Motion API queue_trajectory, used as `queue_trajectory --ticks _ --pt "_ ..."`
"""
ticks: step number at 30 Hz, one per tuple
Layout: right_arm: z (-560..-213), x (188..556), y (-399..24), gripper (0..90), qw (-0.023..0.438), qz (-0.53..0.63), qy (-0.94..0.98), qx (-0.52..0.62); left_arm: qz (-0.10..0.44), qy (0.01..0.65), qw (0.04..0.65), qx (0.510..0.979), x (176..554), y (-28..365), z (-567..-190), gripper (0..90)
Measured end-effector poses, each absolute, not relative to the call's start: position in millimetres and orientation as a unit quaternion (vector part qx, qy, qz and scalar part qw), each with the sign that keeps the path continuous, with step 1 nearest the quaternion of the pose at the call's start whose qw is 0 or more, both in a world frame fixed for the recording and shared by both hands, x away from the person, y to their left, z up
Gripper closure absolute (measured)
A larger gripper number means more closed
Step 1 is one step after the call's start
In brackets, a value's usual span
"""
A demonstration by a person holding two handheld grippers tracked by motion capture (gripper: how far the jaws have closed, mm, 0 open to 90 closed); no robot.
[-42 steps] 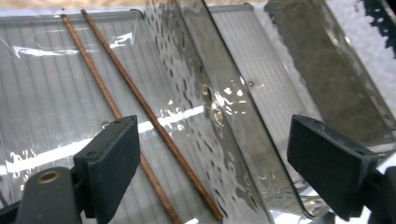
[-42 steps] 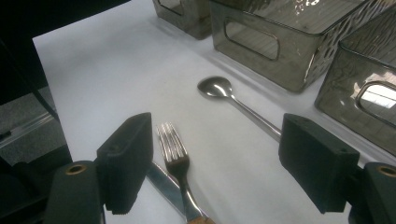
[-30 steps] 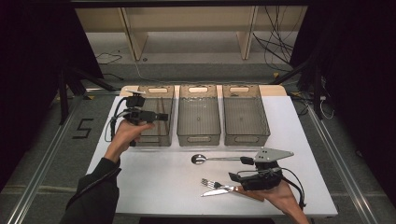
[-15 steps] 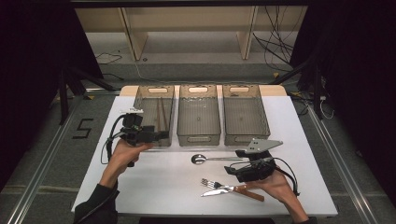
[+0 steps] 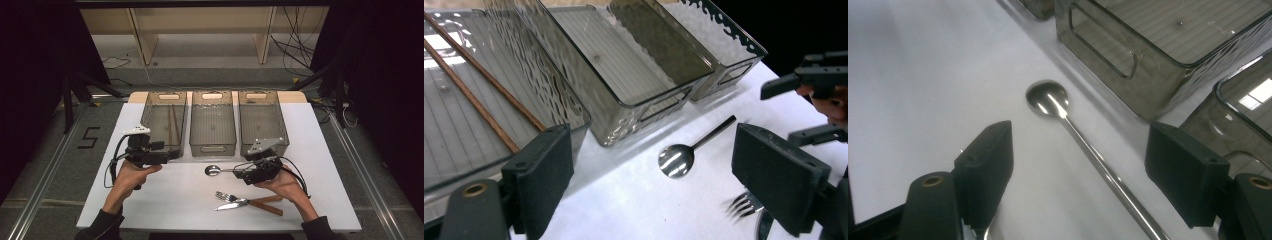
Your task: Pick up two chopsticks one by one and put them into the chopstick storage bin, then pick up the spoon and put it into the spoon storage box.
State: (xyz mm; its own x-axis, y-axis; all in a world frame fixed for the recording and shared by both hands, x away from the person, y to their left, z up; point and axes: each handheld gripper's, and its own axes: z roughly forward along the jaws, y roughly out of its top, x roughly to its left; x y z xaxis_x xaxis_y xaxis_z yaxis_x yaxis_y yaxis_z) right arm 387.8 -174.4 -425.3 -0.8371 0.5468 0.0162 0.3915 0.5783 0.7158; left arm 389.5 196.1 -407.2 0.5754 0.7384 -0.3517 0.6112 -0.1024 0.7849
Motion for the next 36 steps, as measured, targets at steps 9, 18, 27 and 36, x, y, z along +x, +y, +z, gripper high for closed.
queue_trajectory --ticks 9,18,27,36 --pt "-430 402 -168 28.6 0.095 0.343 0.897 0.261 0.062 0.449 0.498 0.739 385 196 -416 16.0" --pt "-435 415 -166 28.8 0.084 0.32 0.908 0.259 0.074 0.435 0.494 0.749 375 189 -421 15.9" --pt "-442 421 -165 28.8 0.081 0.3 0.914 0.26 0.075 0.427 0.493 0.754 366 183 -434 15.8" --pt "-447 425 -158 30.2 0.081 0.285 0.922 0.249 0.082 0.416 0.496 0.757 358 179 -441 15.7"
